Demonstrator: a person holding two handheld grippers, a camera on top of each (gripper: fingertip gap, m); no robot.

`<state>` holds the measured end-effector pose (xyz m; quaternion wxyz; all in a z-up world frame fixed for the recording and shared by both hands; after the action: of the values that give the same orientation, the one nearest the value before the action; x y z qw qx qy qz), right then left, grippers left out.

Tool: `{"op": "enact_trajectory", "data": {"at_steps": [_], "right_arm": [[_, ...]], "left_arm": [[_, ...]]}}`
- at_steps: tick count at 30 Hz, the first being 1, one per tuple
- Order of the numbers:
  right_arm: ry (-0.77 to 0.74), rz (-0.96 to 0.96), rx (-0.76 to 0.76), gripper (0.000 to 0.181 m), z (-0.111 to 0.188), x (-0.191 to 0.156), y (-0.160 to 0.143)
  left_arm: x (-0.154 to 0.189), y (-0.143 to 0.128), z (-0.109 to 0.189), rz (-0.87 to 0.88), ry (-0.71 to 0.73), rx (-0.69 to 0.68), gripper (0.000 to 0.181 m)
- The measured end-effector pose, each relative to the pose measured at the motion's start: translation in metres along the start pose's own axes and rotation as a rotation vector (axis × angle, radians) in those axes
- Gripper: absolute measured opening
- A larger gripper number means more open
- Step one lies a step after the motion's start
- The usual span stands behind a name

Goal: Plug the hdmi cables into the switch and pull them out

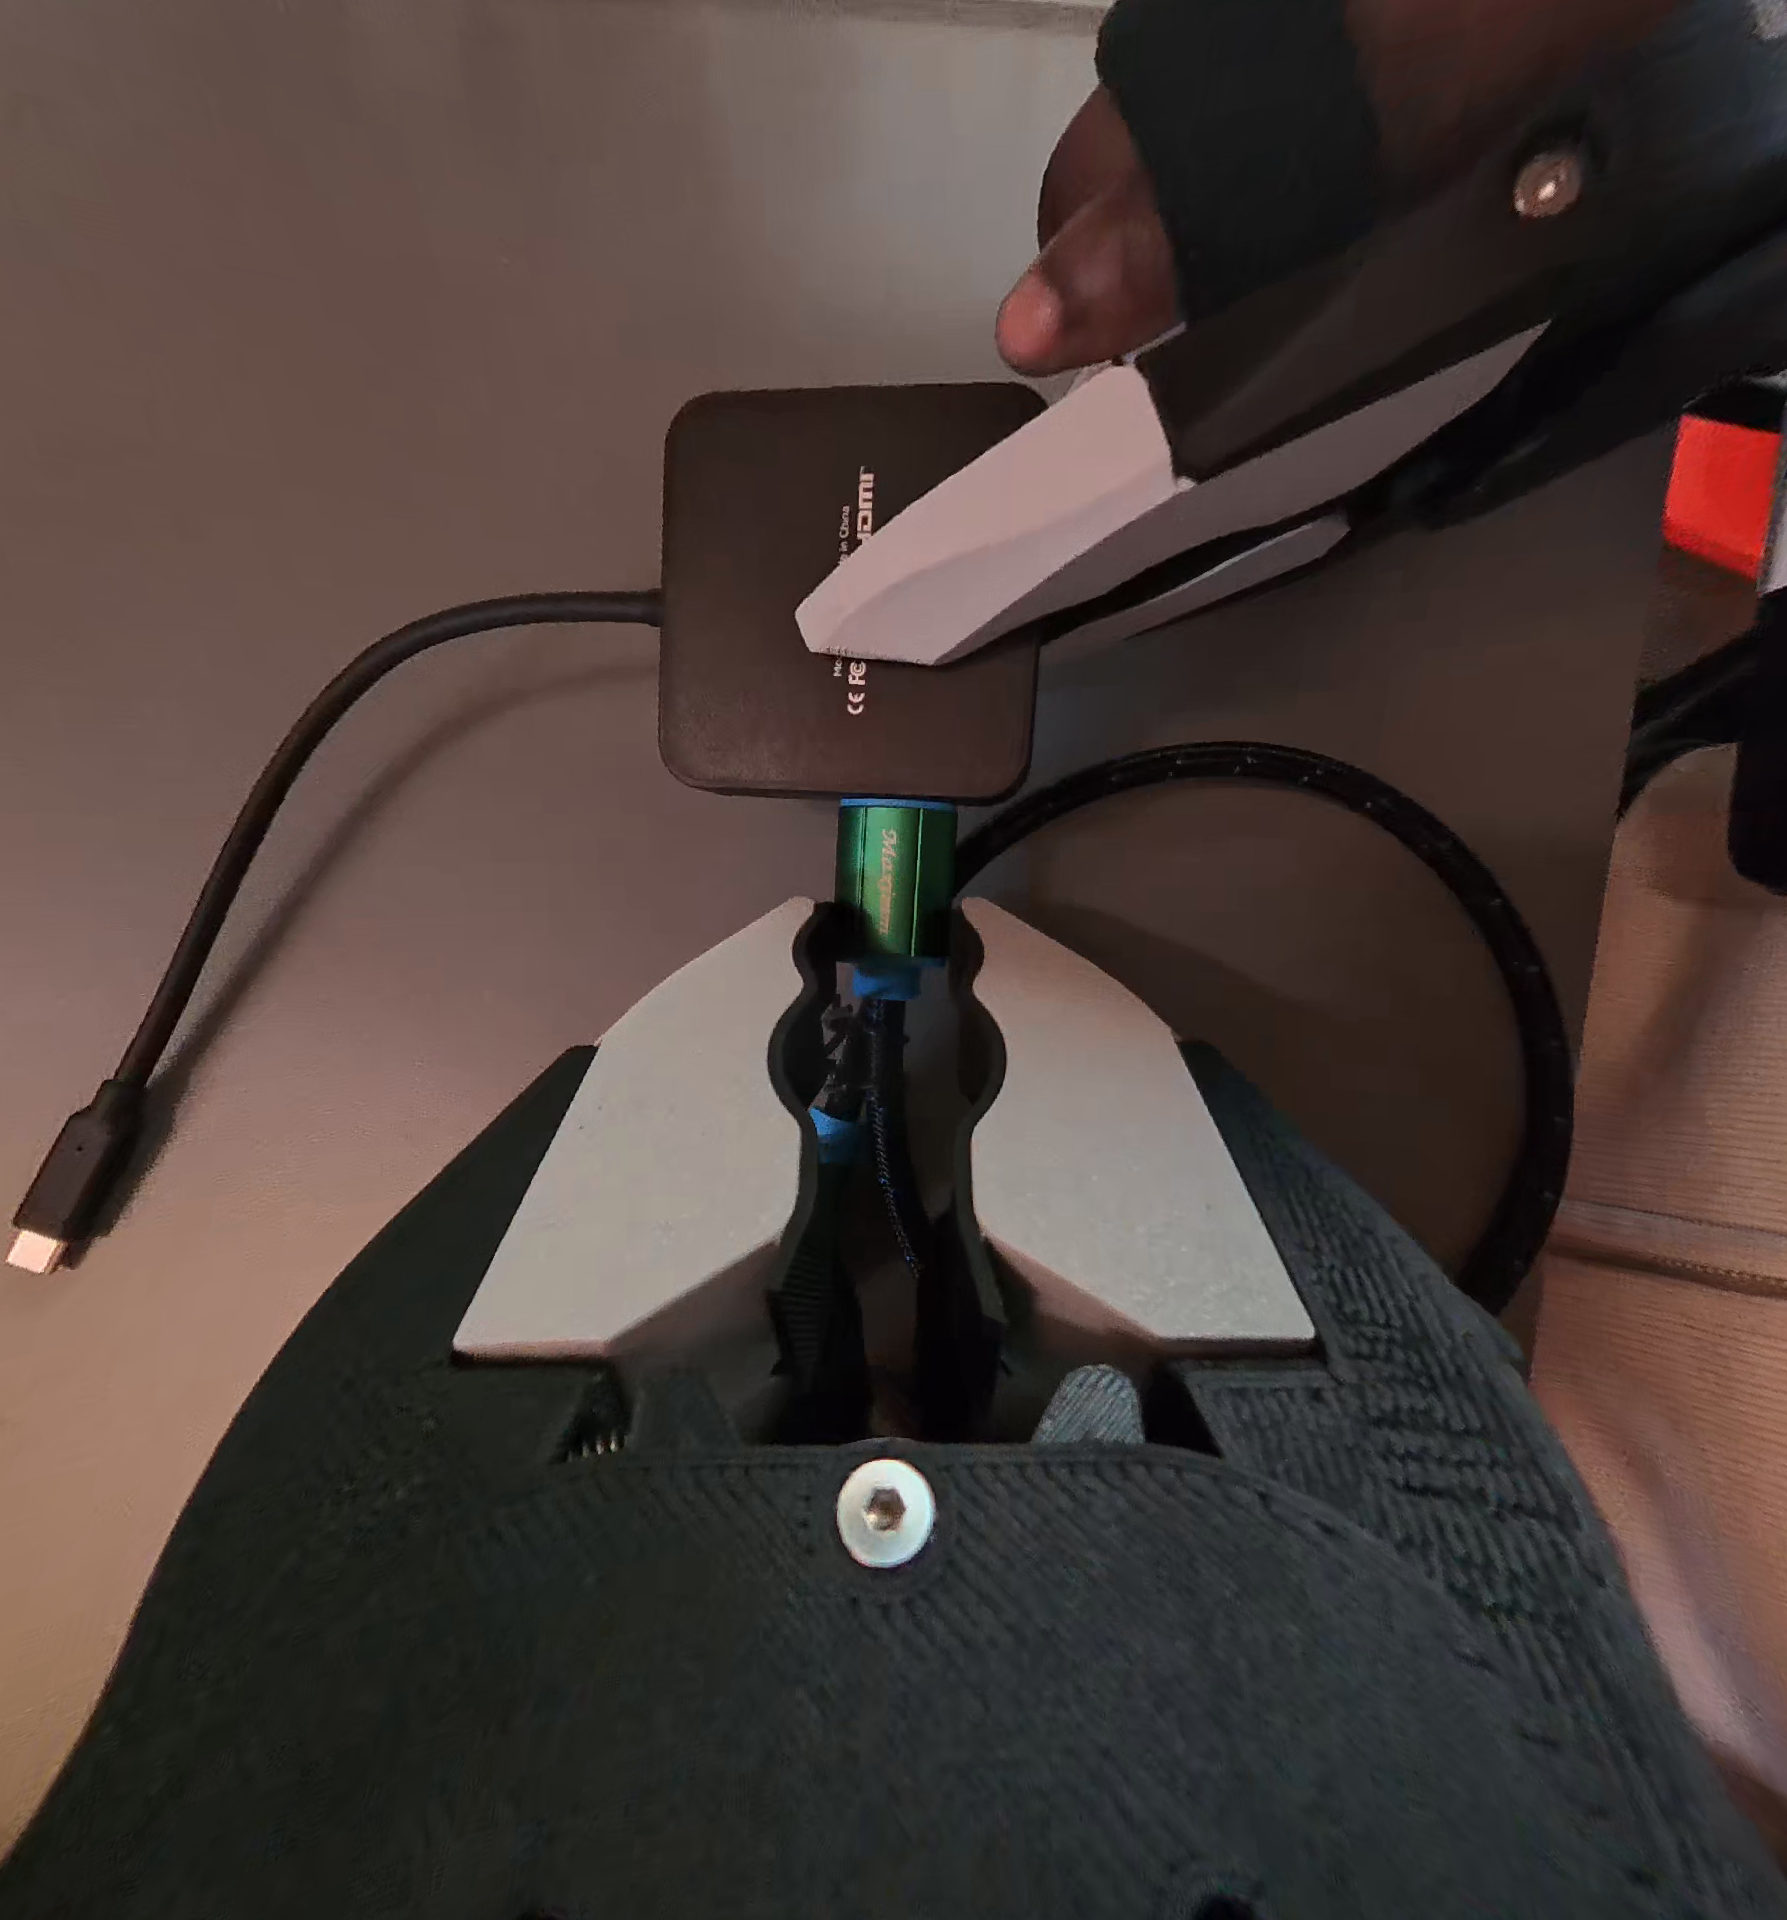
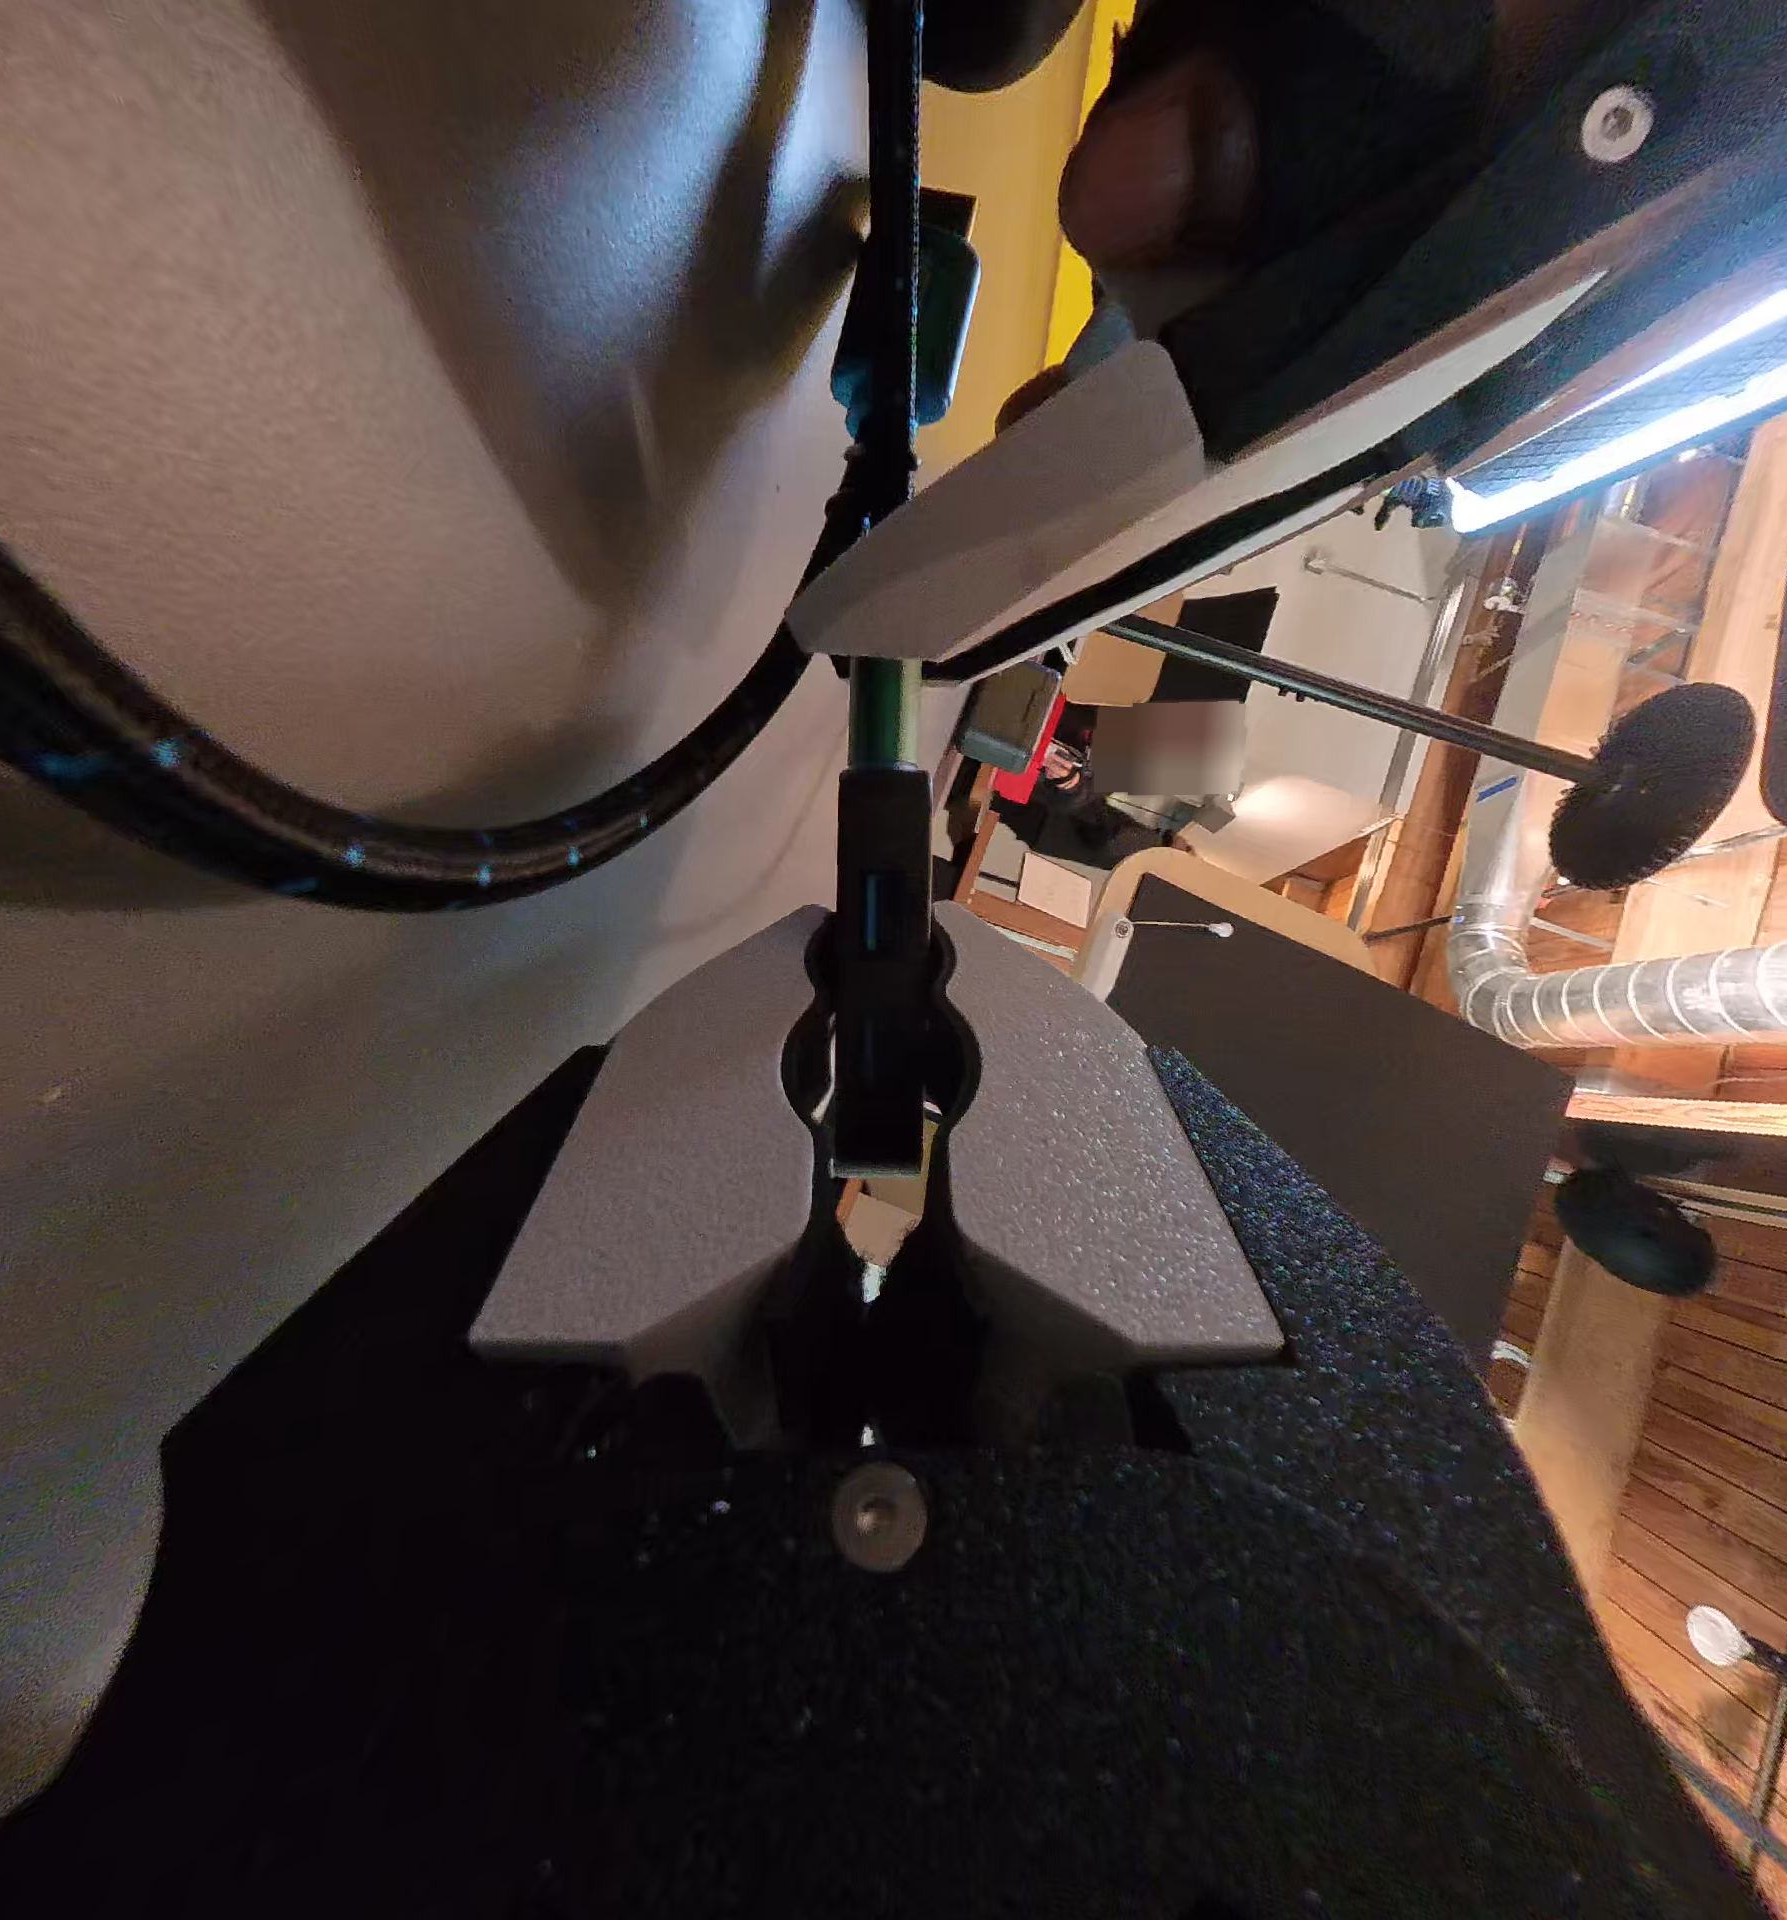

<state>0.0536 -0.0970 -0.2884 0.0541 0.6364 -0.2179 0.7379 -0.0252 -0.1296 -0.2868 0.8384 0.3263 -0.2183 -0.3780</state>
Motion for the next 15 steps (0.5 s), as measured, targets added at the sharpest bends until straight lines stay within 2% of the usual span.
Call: {"op": "enact_trajectory", "data": {"at_steps": [3,4,6,8,11,13,15], "right_arm": [[-0.006,0.005,-0.011,0.012,-0.004,0.003,-0.003],[-0.032,0.001,-0.023,0.013,-0.007,0.007,-0.007],[-0.095,-0.052,-0.056,0.013,-0.011,0.022,-0.016],[-0.175,-0.115,-0.183,0.014,-0.009,0.042,-0.041],[-0.309,-0.211,-0.393,0.014,0.010,0.072,-0.095],[-0.411,-0.177,-0.520,0.013,0.031,0.094,-0.133],[-0.455,-0.122,-0.653,0.014,0.053,0.114,-0.173]], "left_arm": [[-0.004,0.003,0.004,-0.013,0.022,0.017,0.020],[-0.006,0.009,0.008,-0.034,0.031,0.071,0.021],[-0.006,0.037,0.030,-0.074,-0.001,0.380,0.025],[-0.012,0.056,0.066,-0.067,0.024,0.737,0.050],[-0.030,0.046,0.110,-0.019,0.187,1.186,0.055],[-0.039,0.030,0.119,0.104,0.250,1.312,0.054],[-0.037,0.023,0.113,0.171,0.191,1.302,0.054]]}}
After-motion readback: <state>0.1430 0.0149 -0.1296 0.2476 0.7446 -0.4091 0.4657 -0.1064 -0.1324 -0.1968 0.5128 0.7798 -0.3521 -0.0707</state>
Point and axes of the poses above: each gripper's, where its closed fingertips meet, z back along the fingers, y out of its top, x = y × z across the jaws, the point moved 5 cm from there along z, back along the fingers, and after that the axes turned 9 degrees about -y, right-handed, at the moved point
